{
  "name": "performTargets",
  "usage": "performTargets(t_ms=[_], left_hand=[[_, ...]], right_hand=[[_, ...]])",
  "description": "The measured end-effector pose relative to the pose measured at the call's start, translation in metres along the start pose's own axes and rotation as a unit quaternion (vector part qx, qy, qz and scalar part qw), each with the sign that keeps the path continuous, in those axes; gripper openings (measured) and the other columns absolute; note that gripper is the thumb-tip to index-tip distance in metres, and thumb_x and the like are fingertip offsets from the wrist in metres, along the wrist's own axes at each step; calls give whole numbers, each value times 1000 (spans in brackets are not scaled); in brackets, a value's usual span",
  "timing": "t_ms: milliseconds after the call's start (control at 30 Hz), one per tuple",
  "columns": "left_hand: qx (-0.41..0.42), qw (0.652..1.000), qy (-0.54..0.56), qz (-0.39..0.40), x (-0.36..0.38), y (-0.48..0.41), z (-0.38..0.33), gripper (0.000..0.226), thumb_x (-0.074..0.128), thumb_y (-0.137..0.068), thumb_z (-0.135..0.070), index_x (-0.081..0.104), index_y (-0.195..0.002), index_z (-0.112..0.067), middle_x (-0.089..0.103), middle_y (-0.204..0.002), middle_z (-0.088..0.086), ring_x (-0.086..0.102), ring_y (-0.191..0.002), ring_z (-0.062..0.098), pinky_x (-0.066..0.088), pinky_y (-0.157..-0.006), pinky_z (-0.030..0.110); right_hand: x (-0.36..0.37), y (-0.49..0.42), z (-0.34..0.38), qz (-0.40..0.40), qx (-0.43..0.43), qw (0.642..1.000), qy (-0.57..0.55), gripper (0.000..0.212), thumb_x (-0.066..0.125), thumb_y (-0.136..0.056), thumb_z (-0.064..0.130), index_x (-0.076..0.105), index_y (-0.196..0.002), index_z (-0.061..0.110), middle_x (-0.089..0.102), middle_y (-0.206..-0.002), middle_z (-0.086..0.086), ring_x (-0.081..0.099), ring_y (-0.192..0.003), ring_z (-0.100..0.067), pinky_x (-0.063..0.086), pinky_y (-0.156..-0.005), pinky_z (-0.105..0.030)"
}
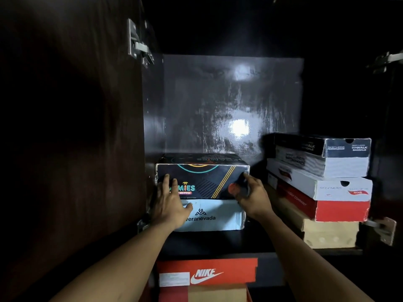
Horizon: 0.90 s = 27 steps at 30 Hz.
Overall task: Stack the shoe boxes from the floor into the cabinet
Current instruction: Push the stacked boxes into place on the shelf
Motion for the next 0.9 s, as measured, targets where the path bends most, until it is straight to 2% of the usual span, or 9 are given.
performTargets(t_ms=[200,267,300,367,467,600,733,833,900], left_hand=[[-15,1000,10,13,13,-2,8,97,61,-83,-64,16,-157,-19,-7,-164,-5,10,-151,25,31,-117,43],[-23,999,34,24,14,-1,11,97,60,-83,-65,17,-157,-19,-7,-164,-5,14,-150,25,33,-115,45],[-28,998,47,28,13,-1,12,97,60,-83,-65,18,-157,-19,-6,-164,-4,16,-150,25,35,-114,45],[-25,997,60,30,6,-1,7,95,62,-83,-62,20,-156,-18,-2,-164,-1,22,-148,24,37,-112,43],[3,995,96,24,-10,2,-8,90,67,-83,-54,27,-154,-15,7,-163,2,27,-146,23,36,-112,35],[36,988,150,21,-30,25,-29,84,70,-84,-47,33,-151,-13,19,-160,4,27,-147,21,30,-114,29],[60,981,171,67,-29,80,-68,82,66,-84,-54,33,-151,-18,25,-157,0,34,-142,18,38,-110,34],[93,967,222,83,-35,124,-101,79,70,-84,-47,38,-147,-13,37,-147,4,39,-137,21,33,-111,30],[104,956,254,102,-37,153,-119,76,71,-84,-44,41,-146,-12,40,-143,6,41,-135,22,32,-110,28]], right_hand=[[9,0,-10,32,12,999,28,77,76,-85,40,41,-150,18,43,-139,-5,51,-121,-17,33,-106,-20],[11,2,-8,52,16,998,25,79,77,-83,42,40,-150,22,42,-142,-3,50,-118,-14,45,-106,-32],[9,3,-7,51,19,998,17,80,77,-82,42,39,-150,23,42,-146,-5,52,-121,-18,51,-101,-35],[0,6,-1,36,17,999,26,79,76,-85,39,38,-150,19,39,-152,-8,46,-134,-27,45,-103,-29],[-15,14,18,15,-5,999,39,80,75,-85,43,39,-150,15,41,-153,-7,38,-142,-24,32,-116,-34],[-34,40,37,19,11,999,37,82,76,-84,40,38,-151,13,47,-148,-12,45,-138,-25,37,-115,-40],[-75,94,33,14,39,998,39,82,76,-80,44,42,-147,12,52,-141,2,49,-132,-14,40,-113,-39],[-114,143,37,-8,78,995,56,87,75,-81,48,36,-151,15,49,-147,-7,48,-135,-28,43,-110,-46],[-139,178,33,-24,114,991,70,82,75,-84,41,35,-152,17,50,-144,-7,49,-133,-28,44,-108,-42]])
Point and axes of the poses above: each hand's wrist, its own y-axis away from the middle knuckle, its own x-axis out of the palm, z = x × y, the point moved 8 cm from there along -y, towards the middle knuckle
